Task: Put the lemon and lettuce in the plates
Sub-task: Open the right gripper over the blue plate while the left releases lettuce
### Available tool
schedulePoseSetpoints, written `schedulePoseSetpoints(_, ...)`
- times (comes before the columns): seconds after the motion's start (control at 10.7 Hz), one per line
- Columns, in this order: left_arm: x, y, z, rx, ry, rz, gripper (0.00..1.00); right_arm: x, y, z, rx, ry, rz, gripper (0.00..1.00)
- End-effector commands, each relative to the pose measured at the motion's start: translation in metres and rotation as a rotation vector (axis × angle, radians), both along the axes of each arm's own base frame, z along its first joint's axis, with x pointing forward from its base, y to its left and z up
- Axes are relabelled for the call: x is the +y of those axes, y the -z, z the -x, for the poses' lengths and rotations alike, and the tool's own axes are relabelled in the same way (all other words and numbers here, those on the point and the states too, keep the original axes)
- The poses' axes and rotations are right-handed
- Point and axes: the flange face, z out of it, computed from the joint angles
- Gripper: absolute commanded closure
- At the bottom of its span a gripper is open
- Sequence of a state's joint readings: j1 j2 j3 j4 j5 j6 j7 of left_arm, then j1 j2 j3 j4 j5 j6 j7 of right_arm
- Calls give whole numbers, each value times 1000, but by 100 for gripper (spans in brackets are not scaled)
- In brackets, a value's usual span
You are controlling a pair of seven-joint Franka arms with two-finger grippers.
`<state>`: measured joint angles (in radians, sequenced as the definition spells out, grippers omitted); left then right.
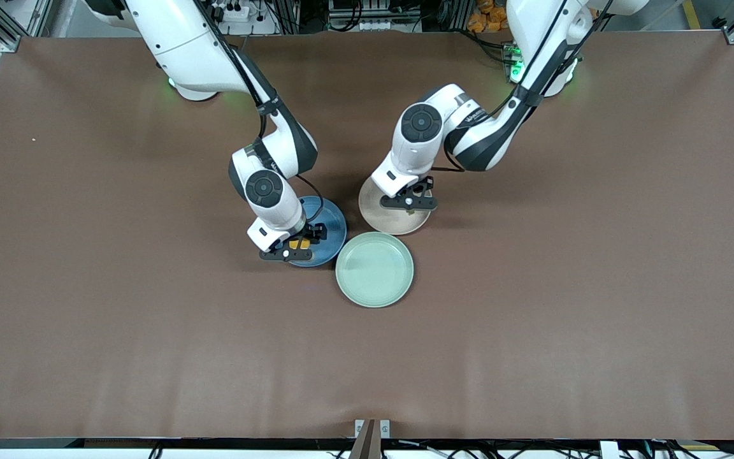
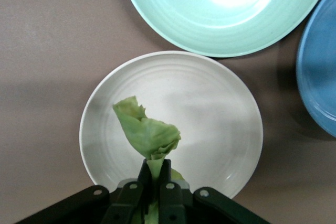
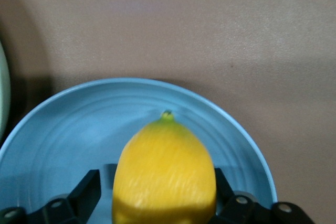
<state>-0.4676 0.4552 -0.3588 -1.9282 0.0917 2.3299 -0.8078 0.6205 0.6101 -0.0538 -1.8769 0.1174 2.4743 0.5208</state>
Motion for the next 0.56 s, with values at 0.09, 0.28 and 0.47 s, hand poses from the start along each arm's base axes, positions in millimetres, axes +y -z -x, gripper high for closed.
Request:
schedulePoseSetpoints(0.09,0,-1,-5,5,-24,-5,0,-5,-12,-9,10,38,-9,1)
schedulePoseSetpoints(0.28,7,-5,-13,-3,-42,-4,0,-10,-41,-28,59,55,3,0)
schedulePoseSetpoints(0.47,26,-11,-36,-20,-75,-2,0,-17,-83,-54,134,84,4,0)
